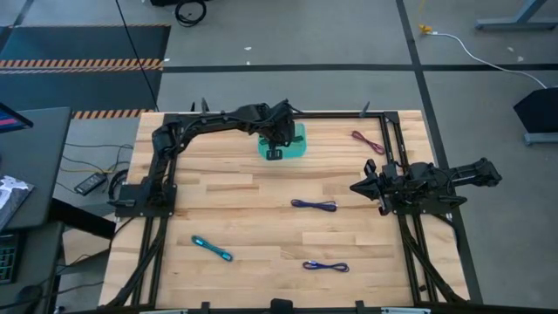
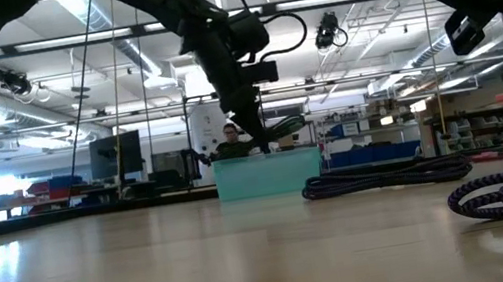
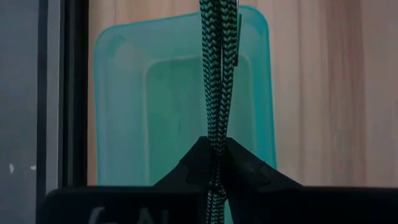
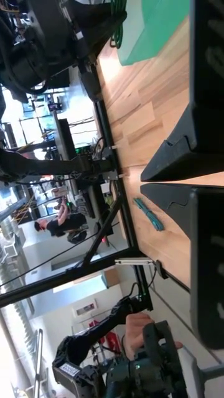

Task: Pick and place USB-C Cables
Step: Put the green charger cable into the green bin, then put the light blue charger cable into the green bin, then put the top purple charger cable into the green bin

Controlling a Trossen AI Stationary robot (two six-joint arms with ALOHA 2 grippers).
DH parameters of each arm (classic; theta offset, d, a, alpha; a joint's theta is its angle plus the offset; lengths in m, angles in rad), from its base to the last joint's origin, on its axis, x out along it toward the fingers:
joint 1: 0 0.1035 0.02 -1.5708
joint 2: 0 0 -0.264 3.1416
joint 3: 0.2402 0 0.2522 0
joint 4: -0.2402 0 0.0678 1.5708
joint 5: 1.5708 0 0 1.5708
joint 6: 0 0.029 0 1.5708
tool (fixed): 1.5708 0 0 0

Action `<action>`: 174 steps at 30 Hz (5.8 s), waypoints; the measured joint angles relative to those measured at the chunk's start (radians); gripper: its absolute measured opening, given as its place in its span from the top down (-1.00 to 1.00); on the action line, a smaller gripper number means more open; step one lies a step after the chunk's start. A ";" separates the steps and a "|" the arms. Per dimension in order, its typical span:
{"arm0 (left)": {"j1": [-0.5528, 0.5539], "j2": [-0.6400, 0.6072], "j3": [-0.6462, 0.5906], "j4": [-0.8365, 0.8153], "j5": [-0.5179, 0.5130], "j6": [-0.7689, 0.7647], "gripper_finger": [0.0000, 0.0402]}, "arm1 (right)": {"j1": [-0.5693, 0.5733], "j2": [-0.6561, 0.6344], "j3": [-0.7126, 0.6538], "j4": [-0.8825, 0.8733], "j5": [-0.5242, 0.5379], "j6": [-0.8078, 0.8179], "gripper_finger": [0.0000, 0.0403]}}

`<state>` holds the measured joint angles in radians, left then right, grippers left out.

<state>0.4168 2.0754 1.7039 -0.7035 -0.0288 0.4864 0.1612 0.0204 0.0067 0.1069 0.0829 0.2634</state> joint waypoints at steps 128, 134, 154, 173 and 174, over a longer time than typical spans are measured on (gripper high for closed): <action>-0.156 -0.305 -0.142 -0.172 -0.218 -0.231 0.87 | 0.000 0.000 0.000 0.020 -0.152 -0.016 0.89; -0.102 -0.143 0.083 -0.228 -0.178 -0.118 0.87 | 0.000 0.000 0.000 0.028 -0.145 -0.029 0.89; 0.033 0.162 0.270 -0.243 -0.122 -0.004 0.87 | 0.000 0.000 0.000 0.027 -0.144 -0.030 0.89; -0.002 0.164 0.270 -0.215 -0.116 -0.031 0.34 | 0.000 0.000 0.000 0.025 -0.125 -0.030 0.89; -0.006 0.164 0.270 -0.209 -0.136 -0.033 0.29 | 0.000 0.000 0.000 0.023 -0.125 -0.030 0.89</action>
<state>0.4110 2.2391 1.9743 -0.9127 -0.1653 0.4534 0.1608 0.0201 0.0064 0.1301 -0.0423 0.2333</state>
